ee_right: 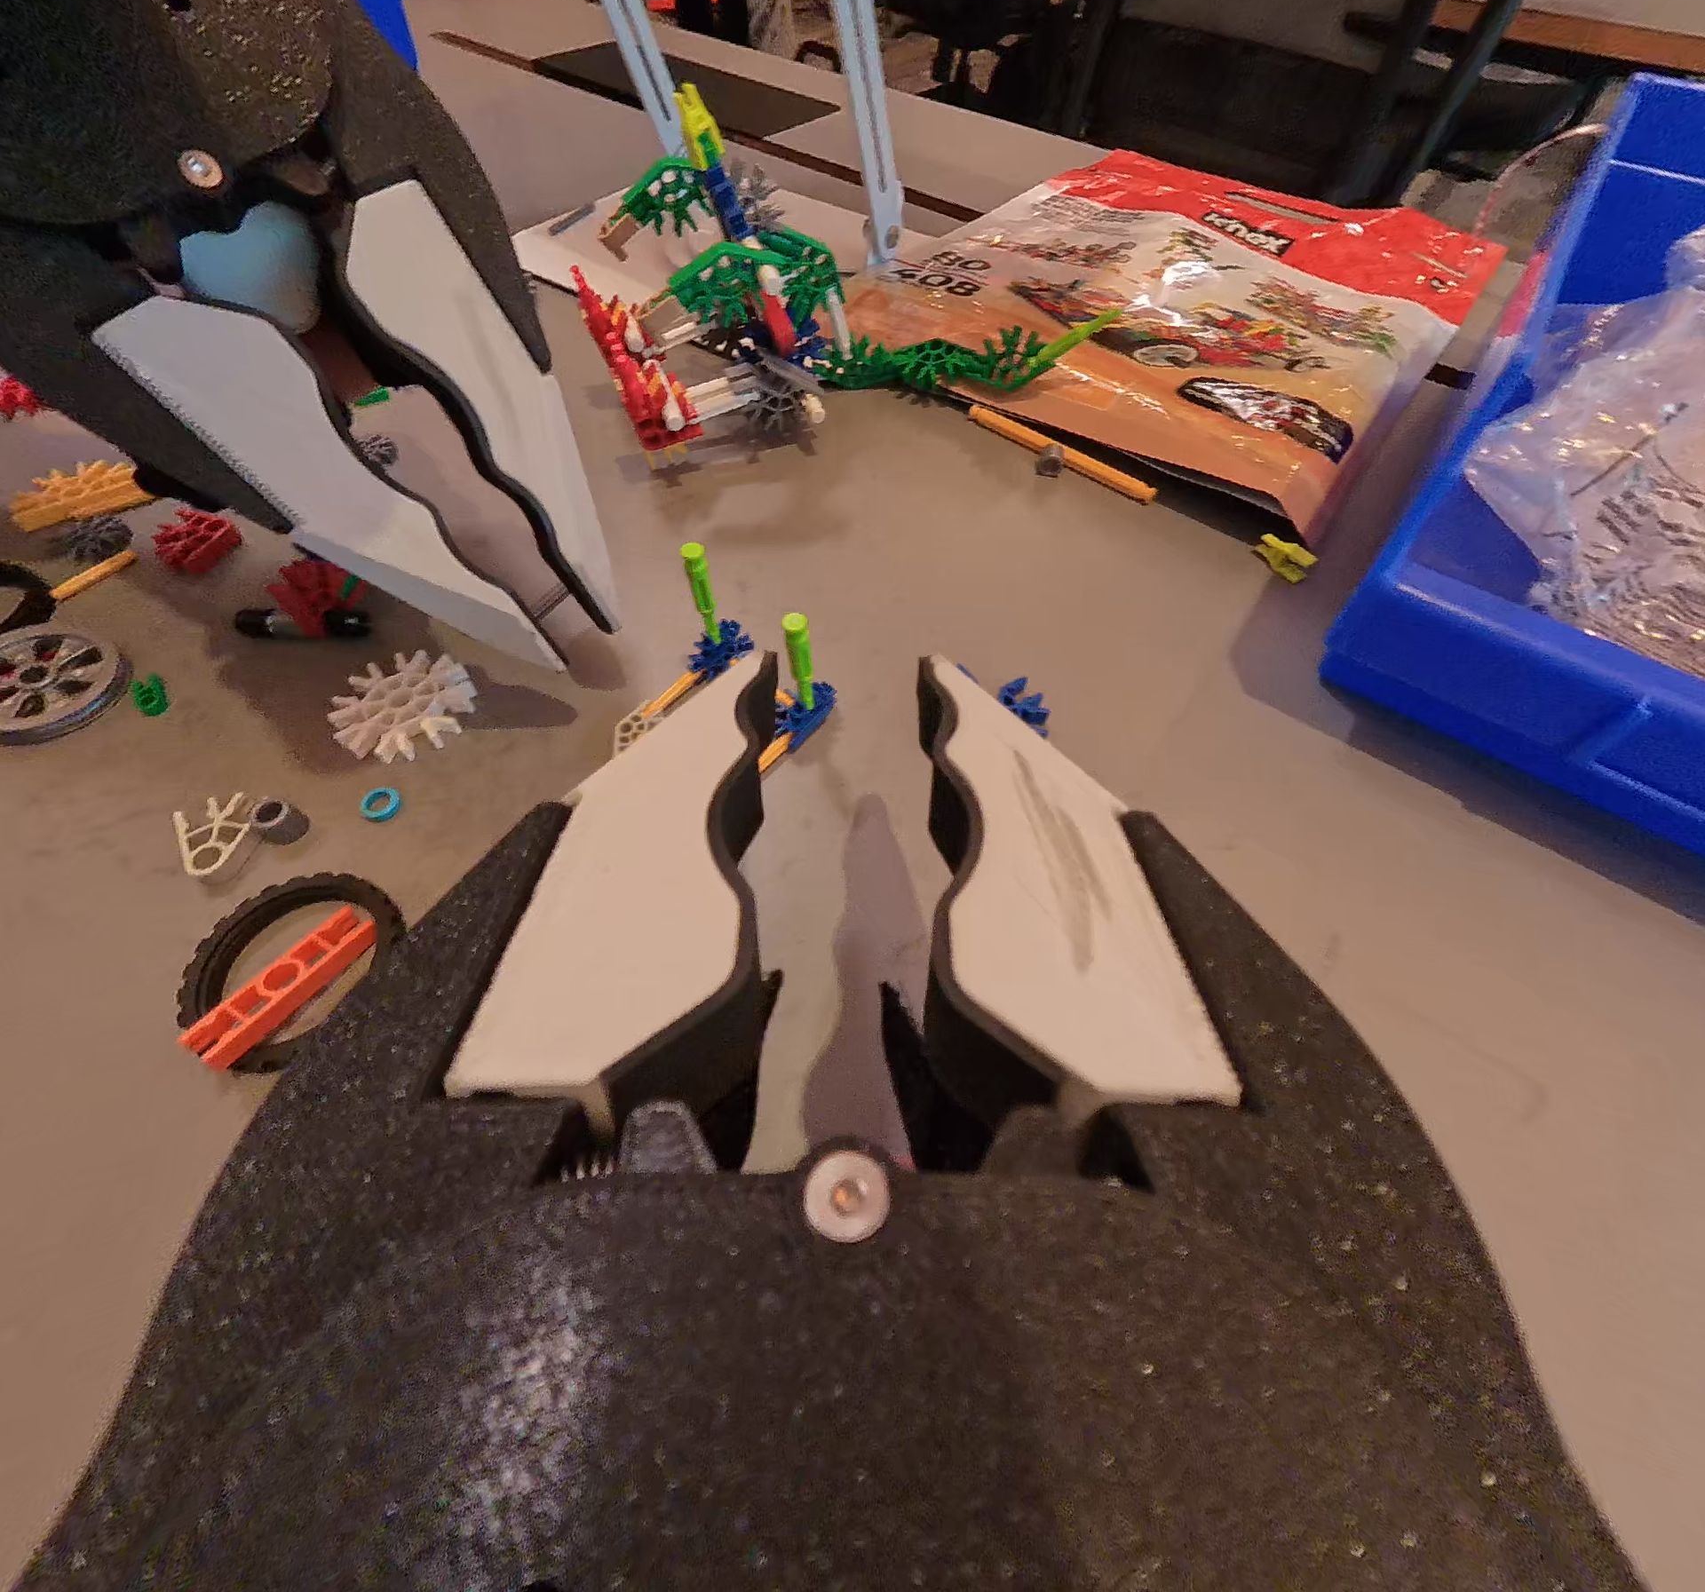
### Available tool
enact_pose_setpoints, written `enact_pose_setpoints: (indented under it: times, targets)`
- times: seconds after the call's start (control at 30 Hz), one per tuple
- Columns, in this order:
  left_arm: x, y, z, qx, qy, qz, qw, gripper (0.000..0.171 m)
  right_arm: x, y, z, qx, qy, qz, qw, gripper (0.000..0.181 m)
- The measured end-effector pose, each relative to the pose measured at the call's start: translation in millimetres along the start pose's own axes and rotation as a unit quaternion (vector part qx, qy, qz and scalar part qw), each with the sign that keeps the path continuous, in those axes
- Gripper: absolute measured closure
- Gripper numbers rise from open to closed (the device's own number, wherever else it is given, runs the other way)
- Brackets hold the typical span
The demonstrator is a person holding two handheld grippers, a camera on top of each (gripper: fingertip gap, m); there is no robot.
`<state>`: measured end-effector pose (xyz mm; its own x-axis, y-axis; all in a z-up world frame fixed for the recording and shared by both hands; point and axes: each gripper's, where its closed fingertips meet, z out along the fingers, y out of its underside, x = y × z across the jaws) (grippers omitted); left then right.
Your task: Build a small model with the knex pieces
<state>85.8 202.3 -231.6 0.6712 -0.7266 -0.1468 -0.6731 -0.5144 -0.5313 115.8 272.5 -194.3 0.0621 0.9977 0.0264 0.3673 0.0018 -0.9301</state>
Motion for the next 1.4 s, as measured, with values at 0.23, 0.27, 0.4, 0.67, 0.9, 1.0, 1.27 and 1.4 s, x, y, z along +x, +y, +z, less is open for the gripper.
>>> enact_pose_setpoints:
  times: [0.23, 0.27, 0.4, 0.67, 0.9, 1.0, 1.27, 1.4]
  targets:
    - [4.6, -11.7, 7.8, 0.017, -0.014, 0.03, 0.999, 0.164, -12.4, 3.2, 1.2, -0.01, -0.03, -0.016, 0.999, 0.177]
    - [4.9, -13.0, 8.6, 0.02, -0.014, 0.031, 0.999, 0.165, -14.0, 3.6, 1.2, -0.011, -0.035, -0.017, 0.999, 0.181]
    - [5.4, -17.5, 10.5, 0.031, -0.018, 0.036, 0.999, 0.169, -23.5, 8.1, 3.3, -0.026, -0.056, -0.034, 0.998, 0.181]
    - [-1.2, -11.5, 9.1, 0.025, -0.022, 0.031, 0.999, 0.171, -32.9, 16.9, 8.1, -0.056, -0.07, -0.061, 0.994, 0.181]
    - [-0.3, -10.4, 12.7, 0.026, -0.017, 0.032, 0.999, 0.171, -41.7, 24.3, 15.3, -0.084, -0.081, -0.088, 0.989, 0.181]
    - [1.1, -13.3, 14.2, 0.031, -0.018, 0.034, 0.999, 0.171, -43.1, 30.0, 19.5, -0.105, -0.078, -0.1, 0.986, 0.181]
    - [4.3, -14.0, 23.7, 0.025, -0.026, 0.041, 0.998, 0.171, -45.9, 41.1, 25.1, -0.142, -0.076, -0.122, 0.979, 0.181]
    - [4.4, -13.4, 24.9, 0.024, -0.025, 0.037, 0.999, 0.171, -45.9, 44.1, 26.6, -0.153, -0.074, -0.127, 0.977, 0.181]
